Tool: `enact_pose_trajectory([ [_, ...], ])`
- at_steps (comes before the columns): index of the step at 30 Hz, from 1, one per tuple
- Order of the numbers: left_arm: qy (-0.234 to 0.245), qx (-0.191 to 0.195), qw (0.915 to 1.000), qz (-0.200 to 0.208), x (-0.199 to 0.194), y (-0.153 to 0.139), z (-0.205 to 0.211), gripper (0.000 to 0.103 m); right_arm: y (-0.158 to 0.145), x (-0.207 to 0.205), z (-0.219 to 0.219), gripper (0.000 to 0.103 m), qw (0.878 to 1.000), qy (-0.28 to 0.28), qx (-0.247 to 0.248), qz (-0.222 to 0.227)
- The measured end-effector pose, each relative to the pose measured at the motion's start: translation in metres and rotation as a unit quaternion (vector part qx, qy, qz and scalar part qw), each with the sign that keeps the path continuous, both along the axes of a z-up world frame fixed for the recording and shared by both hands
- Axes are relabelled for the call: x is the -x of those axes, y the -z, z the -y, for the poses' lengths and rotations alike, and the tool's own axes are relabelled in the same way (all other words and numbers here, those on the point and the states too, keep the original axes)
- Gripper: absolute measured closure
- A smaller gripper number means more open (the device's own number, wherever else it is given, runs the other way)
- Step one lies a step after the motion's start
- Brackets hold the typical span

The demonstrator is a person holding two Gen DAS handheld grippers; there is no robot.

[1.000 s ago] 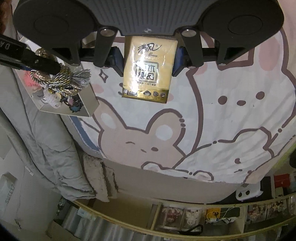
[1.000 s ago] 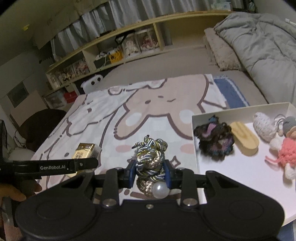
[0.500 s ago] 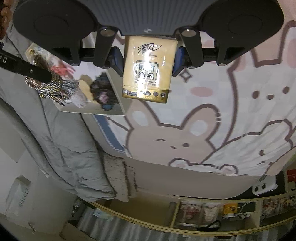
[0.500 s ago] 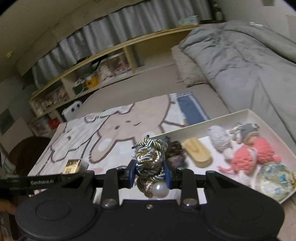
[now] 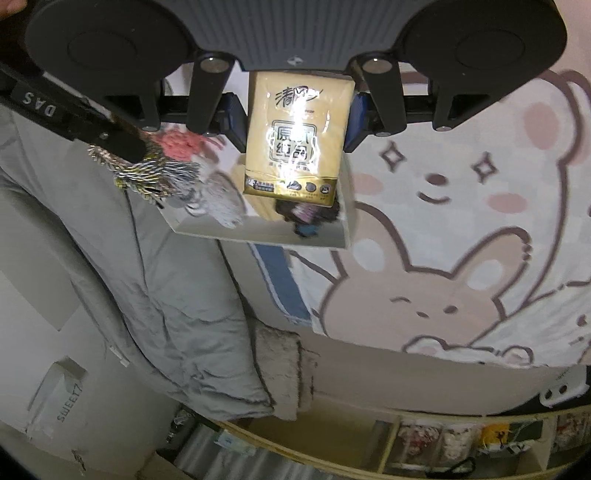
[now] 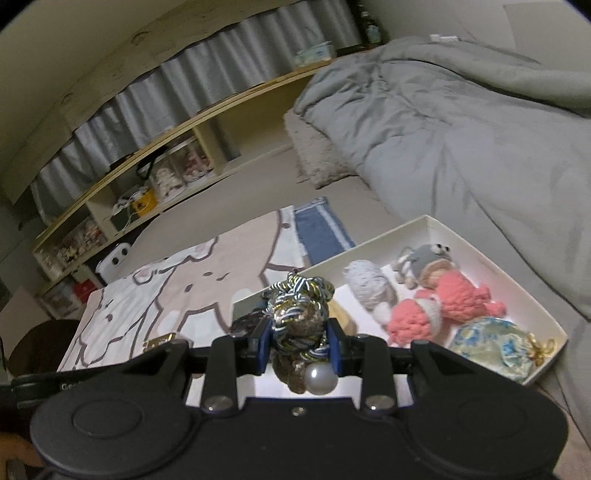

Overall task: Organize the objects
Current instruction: 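Lift the tissue pack and twine bundle and carry both over the white box, then lower the tissue pack and twine bundle into the box and open both tools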

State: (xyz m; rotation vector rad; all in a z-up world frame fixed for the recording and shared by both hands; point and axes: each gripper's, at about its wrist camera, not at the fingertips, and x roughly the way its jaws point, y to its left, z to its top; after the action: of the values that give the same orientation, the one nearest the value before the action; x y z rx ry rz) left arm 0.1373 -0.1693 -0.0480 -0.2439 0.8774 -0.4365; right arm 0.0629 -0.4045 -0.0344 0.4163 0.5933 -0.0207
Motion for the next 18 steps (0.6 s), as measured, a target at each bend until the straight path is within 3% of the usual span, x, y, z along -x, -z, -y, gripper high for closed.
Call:
enact_pose_trajectory([
  [11, -0.021, 0.026, 0.9976, -0.061, 0.005, 0.03, 0.04, 0.049, 0.023, -0.005, 0.016, 0.071, 0.999, 0.014, -0.025, -0.032],
  [18, -0.041, 0.014, 0.997, -0.065, 0.008, 0.036, 0.047, 0.049, 0.036, -0.011, 0.022, 0.071, 0.997, 0.017, -0.055, -0.051],
])
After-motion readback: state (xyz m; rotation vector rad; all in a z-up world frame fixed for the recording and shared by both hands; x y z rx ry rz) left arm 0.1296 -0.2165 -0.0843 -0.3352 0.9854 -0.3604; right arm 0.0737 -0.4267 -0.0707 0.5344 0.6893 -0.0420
